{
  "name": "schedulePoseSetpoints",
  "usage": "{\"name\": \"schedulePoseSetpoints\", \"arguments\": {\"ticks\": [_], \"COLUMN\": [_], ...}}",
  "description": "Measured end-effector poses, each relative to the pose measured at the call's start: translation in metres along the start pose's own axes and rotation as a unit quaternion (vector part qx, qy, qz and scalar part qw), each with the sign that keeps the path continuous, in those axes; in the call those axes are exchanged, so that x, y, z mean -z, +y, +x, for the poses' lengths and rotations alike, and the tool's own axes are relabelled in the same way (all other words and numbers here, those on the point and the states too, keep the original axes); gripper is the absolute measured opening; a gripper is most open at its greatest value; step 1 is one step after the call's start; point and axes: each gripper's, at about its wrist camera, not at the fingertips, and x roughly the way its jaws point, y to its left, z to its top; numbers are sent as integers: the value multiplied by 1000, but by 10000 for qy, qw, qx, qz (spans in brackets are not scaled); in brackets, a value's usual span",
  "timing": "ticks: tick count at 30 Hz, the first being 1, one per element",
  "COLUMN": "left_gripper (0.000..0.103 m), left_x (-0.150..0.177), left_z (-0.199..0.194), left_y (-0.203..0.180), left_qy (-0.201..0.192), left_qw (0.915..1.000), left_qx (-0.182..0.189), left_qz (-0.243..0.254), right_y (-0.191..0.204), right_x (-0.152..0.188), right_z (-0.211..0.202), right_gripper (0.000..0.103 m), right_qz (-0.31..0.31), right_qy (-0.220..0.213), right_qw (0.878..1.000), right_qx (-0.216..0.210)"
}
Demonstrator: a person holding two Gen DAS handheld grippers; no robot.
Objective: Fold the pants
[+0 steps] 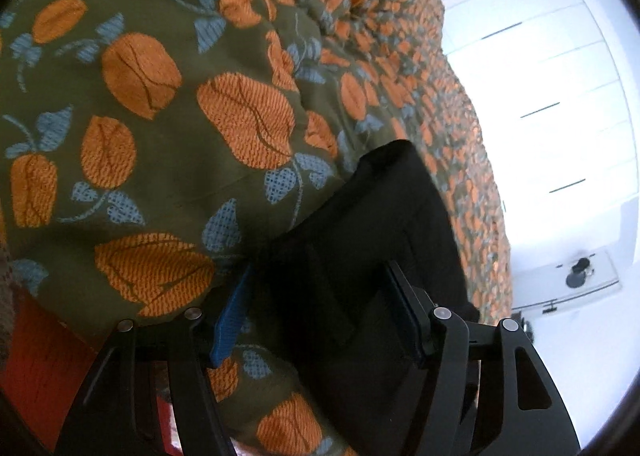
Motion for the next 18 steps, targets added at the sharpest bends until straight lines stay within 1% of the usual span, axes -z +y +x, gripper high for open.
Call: {"name": "schedulePoseSetpoints", "arguments": {"ticks": [3, 4, 5, 7, 9, 11, 16, 18], "left_gripper": [67, 61, 58, 47, 44, 44, 58, 58], "left_x": [2, 2, 3, 4, 2, 2, 1, 3], "left_z": [2, 1, 0, -8, -5, -1, 10, 10], "left_y": [-4, -6, -7, -10, -8, -4, -7, -10], "left_qy": [-39, -61, -95, -276, -307, -228, -131, -137], "left_qw": [9999, 9998, 9996, 9990, 9989, 9995, 9998, 9997], "left_qx": [39, 112, 210, 286, 322, 208, 70, 5], "left_qz": [98, 129, 154, 194, 123, 70, 124, 200], "right_y": [0, -1, -2, -4, -5, -6, -6, -5], "right_x": [0, 0, 1, 1, 1, 1, 1, 2], "right_z": [0, 0, 1, 2, 2, 1, 1, 0], "right_gripper": [103, 103, 103, 103, 103, 103, 103, 103], "right_qz": [-15, -11, -1, 30, 51, 68, 67, 38], "right_qy": [2, 12, 26, 50, 46, 29, 37, 37], "right_qw": [10000, 10000, 10000, 10000, 10000, 10000, 10000, 10000], "right_qx": [5, 12, 22, 41, 55, 53, 65, 60]}}
